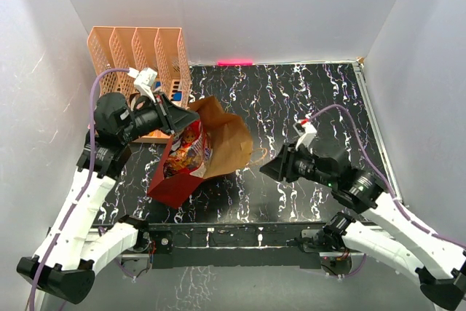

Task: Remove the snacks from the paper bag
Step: Adjust the paper bag at the center of the board, then take out the snack from the paper bag, then place the snack at the center of the board.

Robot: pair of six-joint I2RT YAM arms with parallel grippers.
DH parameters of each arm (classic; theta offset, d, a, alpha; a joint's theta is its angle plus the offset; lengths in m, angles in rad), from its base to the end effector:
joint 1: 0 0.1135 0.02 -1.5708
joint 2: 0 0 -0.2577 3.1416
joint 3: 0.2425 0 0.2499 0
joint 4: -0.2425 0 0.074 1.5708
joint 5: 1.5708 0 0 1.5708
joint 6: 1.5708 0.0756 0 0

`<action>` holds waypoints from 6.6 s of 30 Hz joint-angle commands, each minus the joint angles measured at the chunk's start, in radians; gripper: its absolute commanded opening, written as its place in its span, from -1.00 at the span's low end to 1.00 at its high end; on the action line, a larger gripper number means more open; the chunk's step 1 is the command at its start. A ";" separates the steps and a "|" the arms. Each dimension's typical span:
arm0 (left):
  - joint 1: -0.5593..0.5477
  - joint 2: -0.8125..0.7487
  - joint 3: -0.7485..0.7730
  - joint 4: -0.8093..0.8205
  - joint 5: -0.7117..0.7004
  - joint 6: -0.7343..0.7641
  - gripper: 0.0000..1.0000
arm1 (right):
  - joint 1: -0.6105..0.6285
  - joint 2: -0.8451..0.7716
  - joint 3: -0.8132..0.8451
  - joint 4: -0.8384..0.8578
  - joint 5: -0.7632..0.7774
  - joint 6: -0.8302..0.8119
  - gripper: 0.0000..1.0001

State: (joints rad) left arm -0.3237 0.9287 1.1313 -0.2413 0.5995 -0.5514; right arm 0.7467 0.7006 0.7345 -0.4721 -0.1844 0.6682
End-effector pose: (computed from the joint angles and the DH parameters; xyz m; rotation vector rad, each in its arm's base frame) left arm 0.2022 -0.1128 0.4222 0.3014 1.7033 -1.1400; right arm 0.1357 0.1445 0.2849 -0.2127 2.1642 1.0495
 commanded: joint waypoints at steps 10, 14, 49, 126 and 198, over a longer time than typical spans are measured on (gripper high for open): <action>0.000 -0.018 -0.128 0.371 0.218 -0.346 -1.00 | 0.003 -0.105 0.189 -0.286 0.260 -0.128 0.46; -0.001 -0.012 -0.094 0.324 0.224 -0.327 -1.00 | 0.003 -0.039 0.289 -0.273 0.303 -0.244 0.53; 0.000 -0.006 -0.122 0.319 0.151 -0.345 -1.00 | 0.186 0.748 0.255 0.432 0.417 0.428 0.54; 0.000 -0.036 -0.040 0.088 0.092 -0.159 -1.00 | 0.252 0.143 0.245 0.390 0.493 0.269 -0.85; 0.000 0.135 0.224 -0.098 -0.110 -0.148 -1.00 | -0.565 0.676 0.245 0.369 -0.253 -0.093 -0.49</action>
State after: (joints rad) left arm -0.3237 0.9924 1.2449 -0.4194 0.4927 -0.6788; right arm 0.1600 1.4471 1.0443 -0.1158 -0.1642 0.5446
